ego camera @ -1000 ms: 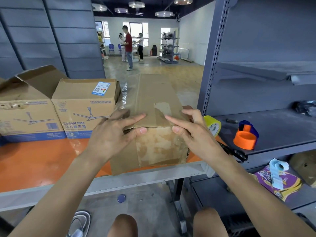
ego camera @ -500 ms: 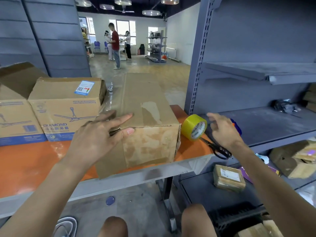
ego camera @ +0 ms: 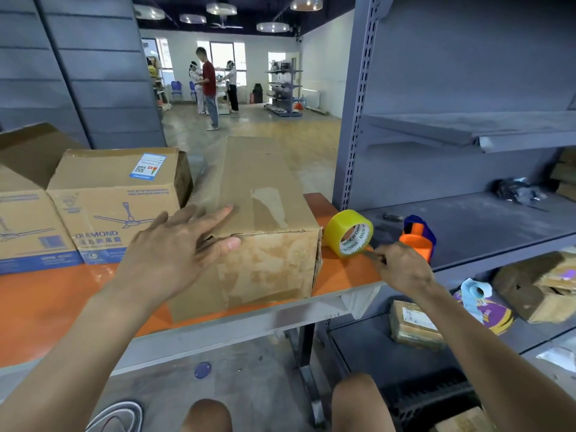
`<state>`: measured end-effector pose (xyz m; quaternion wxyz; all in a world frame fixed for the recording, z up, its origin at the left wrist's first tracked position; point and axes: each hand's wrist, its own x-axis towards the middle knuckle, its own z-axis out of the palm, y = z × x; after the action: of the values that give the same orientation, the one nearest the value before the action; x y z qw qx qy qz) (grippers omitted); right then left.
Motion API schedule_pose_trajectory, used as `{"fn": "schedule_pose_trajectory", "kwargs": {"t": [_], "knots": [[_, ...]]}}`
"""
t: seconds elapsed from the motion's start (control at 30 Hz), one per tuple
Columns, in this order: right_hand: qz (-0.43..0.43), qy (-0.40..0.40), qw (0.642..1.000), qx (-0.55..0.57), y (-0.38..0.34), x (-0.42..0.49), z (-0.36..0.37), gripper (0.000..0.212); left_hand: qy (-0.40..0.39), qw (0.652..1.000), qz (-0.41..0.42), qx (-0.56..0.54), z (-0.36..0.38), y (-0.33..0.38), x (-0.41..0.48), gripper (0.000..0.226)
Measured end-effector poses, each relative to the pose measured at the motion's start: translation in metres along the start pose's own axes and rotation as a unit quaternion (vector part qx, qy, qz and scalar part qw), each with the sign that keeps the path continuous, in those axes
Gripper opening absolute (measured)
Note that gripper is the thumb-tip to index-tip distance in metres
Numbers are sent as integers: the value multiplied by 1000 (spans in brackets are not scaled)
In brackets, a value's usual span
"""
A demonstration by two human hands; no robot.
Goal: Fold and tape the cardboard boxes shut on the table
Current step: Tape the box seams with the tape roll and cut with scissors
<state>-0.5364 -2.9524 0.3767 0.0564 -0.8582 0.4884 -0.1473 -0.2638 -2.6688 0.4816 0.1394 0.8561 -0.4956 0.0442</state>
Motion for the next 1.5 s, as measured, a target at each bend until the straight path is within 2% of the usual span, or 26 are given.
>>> {"fn": "schedule_pose_trajectory", "kwargs": {"t": [0.07,0.17,0.23,0.3,0.4,0.5,0.57,0.63,0.7,0.77,0.87,0.93,1.0,1.1,1.23,1.27,1.33,1.4,1.5], "knots": [[3,17,1000,4,0,-1,-1,27,29,999,7,45,-10,11,-1,83],[20,50,999,3,0,-3,0,20,132,985,108,-37,-8,67,-4,75],[22,65,998,15,-2,-6,1,19,89,974,192,-86,15,125,3,66],[23,73,997,34,-4,-8,1,16,-19,974,218,-56,43,184,21,71],[28,79,995,51,-4,-11,2,16,-115,981,153,13,69,229,62,80],[30,83,994,68,-1,-12,-1,20,-129,985,91,69,89,235,86,66],[33,81,993,81,1,-11,-6,20,-87,992,80,48,101,230,91,48],[39,94,991,83,3,-10,-14,15,-53,996,67,-23,108,225,93,41],[37,107,991,77,6,-9,-25,9,-51,992,50,-107,110,223,89,47],[22,121,990,64,8,-9,-38,15,-41,983,38,-175,109,222,81,53],[-30,174,984,0,8,-15,-57,17,39,982,49,-179,109,221,64,56],[-68,208,975,-38,6,-22,-69,18,93,979,48,-176,105,219,50,67],[-93,245,961,-89,2,-30,-78,18,98,971,33,-217,99,220,41,71],[-107,306,932,-160,-5,-42,-90,11,58,940,7,-336,86,222,33,68],[-95,336,907,-235,-11,-51,-105,10,3,834,-21,-552,70,220,26,37],[-106,353,897,-242,-11,-51,-108,12,-5,815,-28,-579,66,219,24,32],[-153,398,873,-238,-11,-52,-110,32,-24,789,-43,-613,56,216,23,25],[-199,440,849,-216,-12,-52,-112,46,-69,769,-69,-632,43,213,21,29],[-197,469,837,-201,-21,-54,-111,53,-167,723,-95,-664,24,203,13,49]]}}
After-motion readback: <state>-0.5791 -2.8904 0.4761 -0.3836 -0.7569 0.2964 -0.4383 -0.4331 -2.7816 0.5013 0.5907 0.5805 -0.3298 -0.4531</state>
